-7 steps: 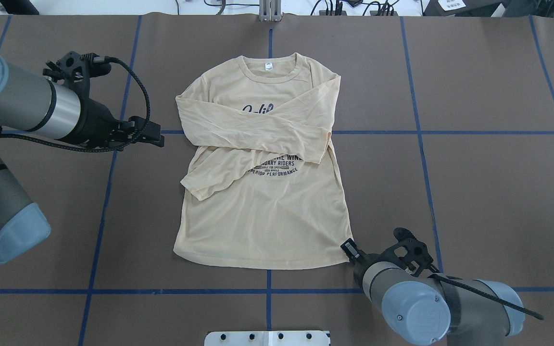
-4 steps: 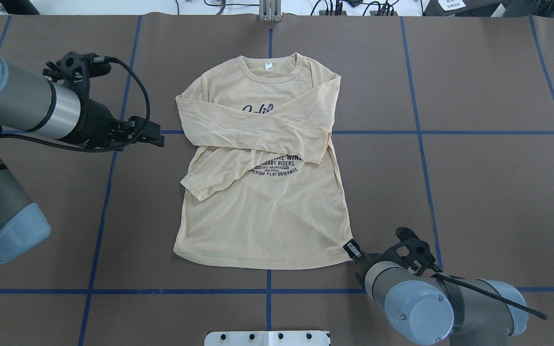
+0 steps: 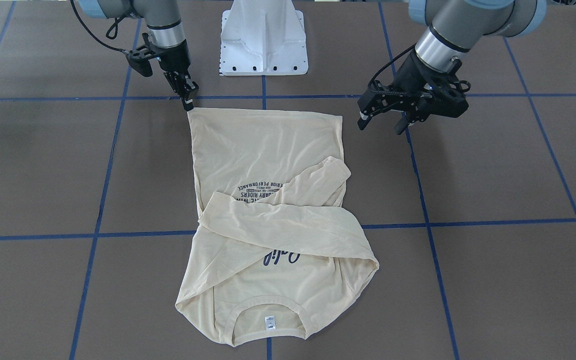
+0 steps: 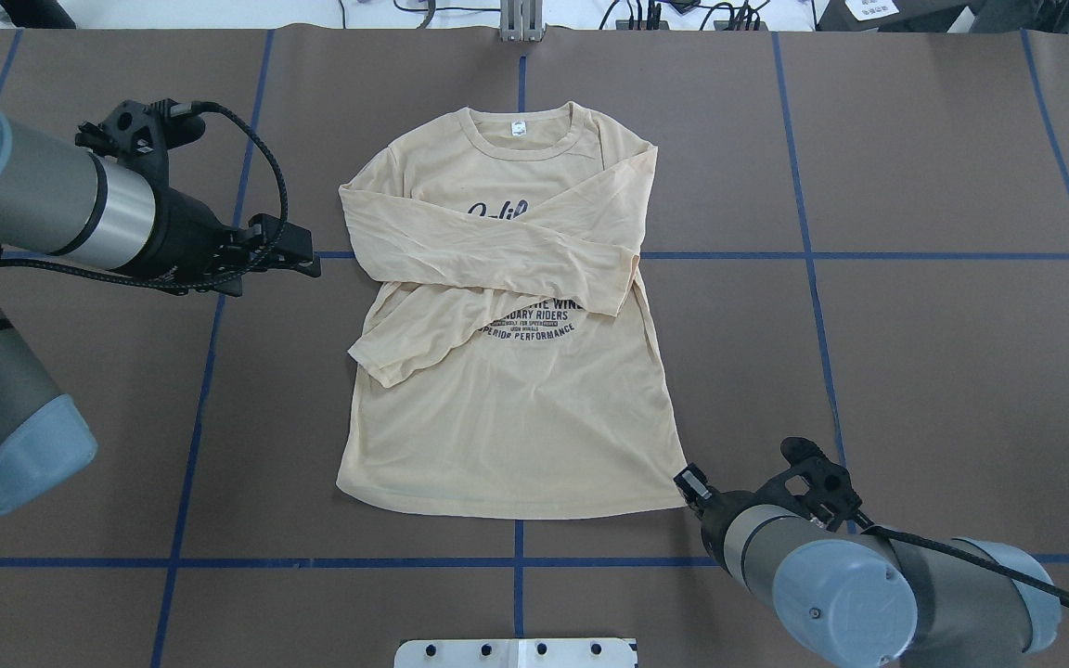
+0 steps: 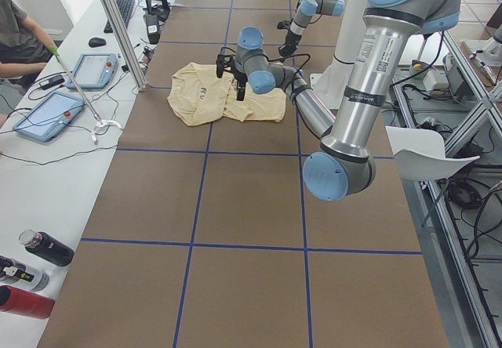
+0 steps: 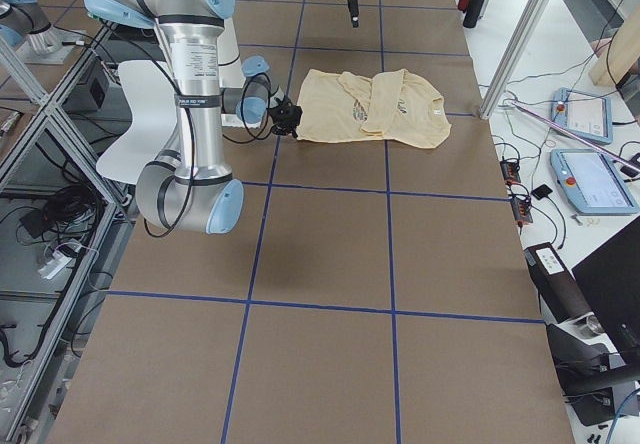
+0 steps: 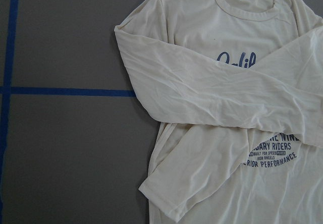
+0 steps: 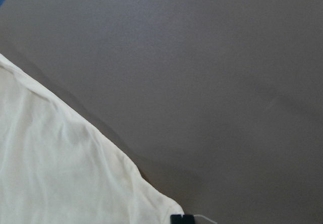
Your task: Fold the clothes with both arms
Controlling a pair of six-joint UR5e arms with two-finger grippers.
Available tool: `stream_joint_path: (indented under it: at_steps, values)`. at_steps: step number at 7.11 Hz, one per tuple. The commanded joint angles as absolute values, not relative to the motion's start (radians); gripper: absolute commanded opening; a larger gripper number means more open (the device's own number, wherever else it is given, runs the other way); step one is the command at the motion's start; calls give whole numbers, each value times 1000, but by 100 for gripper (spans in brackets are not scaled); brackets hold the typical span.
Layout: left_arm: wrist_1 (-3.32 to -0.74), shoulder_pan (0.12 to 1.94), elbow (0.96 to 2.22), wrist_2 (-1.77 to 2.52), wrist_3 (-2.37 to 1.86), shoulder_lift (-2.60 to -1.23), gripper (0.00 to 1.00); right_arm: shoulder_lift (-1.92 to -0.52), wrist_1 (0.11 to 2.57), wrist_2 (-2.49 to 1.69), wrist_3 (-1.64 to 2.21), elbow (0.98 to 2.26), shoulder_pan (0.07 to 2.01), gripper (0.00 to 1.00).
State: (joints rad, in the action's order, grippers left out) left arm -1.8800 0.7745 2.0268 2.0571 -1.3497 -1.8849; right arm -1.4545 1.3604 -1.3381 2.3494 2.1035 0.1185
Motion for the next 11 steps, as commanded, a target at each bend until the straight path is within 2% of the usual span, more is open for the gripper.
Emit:
stream_joint_path:
  at_steps: [1,4,5,7,8,10,11]
  values:
    - [-1885,697,2106,1963,-1546,-1825,99,-1520,1361,-1380,2347,2175,95,0]
    - [-1882,450,2155,1797,-1733,-1784,99,-1569,1364,-1384,2349,2215,63,0]
    - [-1881,345,2146,1681,-1788,-1766,92,-1568,1364,-1384,2349,2217,63,0]
    - [-1887,274,2084,1666,-1875,-1775,81,-1565,1364,-1384,2349,2218,63,0]
    - [-1905,244,2045,1639,-1881,-1781,79,-1565,1364,-1382,2349,2218,64,0]
    - [-1953,235,2014,1632,-1885,-1782,65,-1565,1364,-1382,2349,2218,66,0]
    - [-1954,224,1984,1634,-1885,-1801,64,-1563,1364,-1382,2349,2218,66,0]
